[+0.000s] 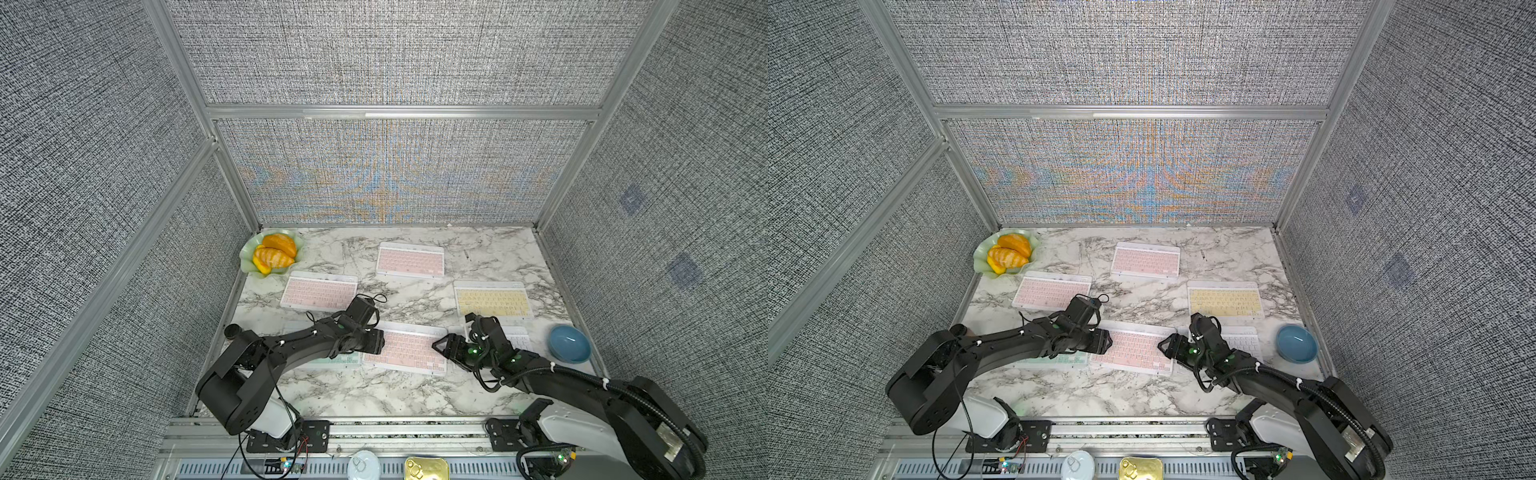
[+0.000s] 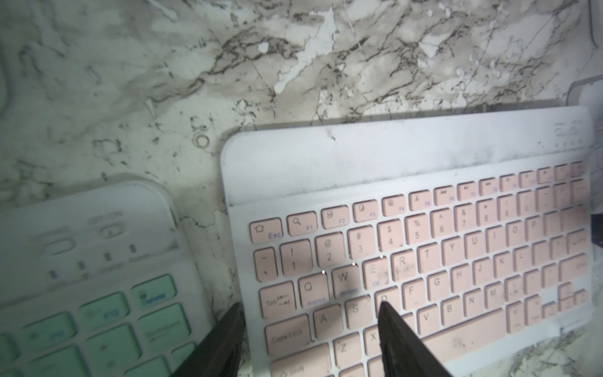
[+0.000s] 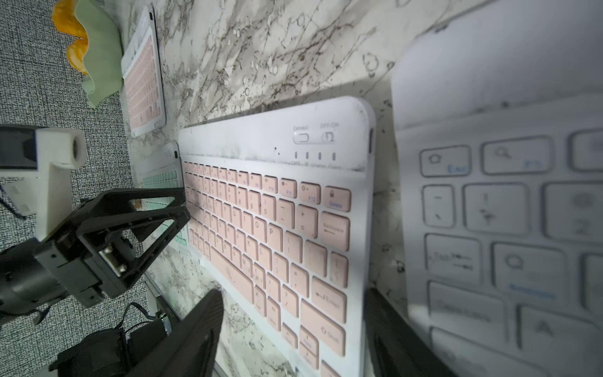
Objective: Stack the numeric keypads
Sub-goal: Pick up the numeric keypad from the center of the board.
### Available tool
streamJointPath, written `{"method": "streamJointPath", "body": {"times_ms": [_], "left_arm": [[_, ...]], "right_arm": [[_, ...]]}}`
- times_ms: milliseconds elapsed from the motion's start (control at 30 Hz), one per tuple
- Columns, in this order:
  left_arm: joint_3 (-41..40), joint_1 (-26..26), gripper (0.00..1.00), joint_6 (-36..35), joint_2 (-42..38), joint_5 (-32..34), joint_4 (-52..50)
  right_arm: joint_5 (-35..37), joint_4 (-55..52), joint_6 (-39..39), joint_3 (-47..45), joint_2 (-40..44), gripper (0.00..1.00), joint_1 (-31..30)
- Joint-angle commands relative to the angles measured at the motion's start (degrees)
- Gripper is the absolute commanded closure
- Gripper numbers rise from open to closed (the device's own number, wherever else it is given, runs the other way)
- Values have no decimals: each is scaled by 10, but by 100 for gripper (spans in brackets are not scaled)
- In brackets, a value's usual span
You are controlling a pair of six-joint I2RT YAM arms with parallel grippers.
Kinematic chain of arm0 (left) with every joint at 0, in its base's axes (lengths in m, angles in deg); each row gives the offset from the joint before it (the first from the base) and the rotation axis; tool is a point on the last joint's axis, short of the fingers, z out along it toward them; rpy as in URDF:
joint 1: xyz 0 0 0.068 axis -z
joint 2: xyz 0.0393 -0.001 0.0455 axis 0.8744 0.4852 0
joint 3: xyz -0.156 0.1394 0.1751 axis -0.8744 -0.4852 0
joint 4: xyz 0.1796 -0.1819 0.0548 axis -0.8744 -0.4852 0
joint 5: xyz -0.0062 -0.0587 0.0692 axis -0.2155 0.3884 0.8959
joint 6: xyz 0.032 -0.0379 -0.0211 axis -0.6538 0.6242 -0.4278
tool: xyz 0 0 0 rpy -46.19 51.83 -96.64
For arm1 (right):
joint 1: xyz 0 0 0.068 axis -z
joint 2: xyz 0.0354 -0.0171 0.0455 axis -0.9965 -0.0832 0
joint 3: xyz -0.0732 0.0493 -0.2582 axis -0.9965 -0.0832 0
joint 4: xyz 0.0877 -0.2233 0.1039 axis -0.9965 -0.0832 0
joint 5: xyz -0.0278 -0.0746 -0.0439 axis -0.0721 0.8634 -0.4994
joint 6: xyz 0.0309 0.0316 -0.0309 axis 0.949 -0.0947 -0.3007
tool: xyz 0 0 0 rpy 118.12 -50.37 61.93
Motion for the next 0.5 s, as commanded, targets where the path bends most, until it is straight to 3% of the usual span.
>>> {"method": "streamJointPath", "body": {"times_ms": [0, 467], "left_arm": [[-12, 5, 35, 4, 18, -127, -21], [-15, 5, 35, 2, 20, -138, -6]], "right_arm": [[-105, 156, 65, 4, 14, 30, -1], [-118, 146, 72, 7, 44, 29, 5]]}}
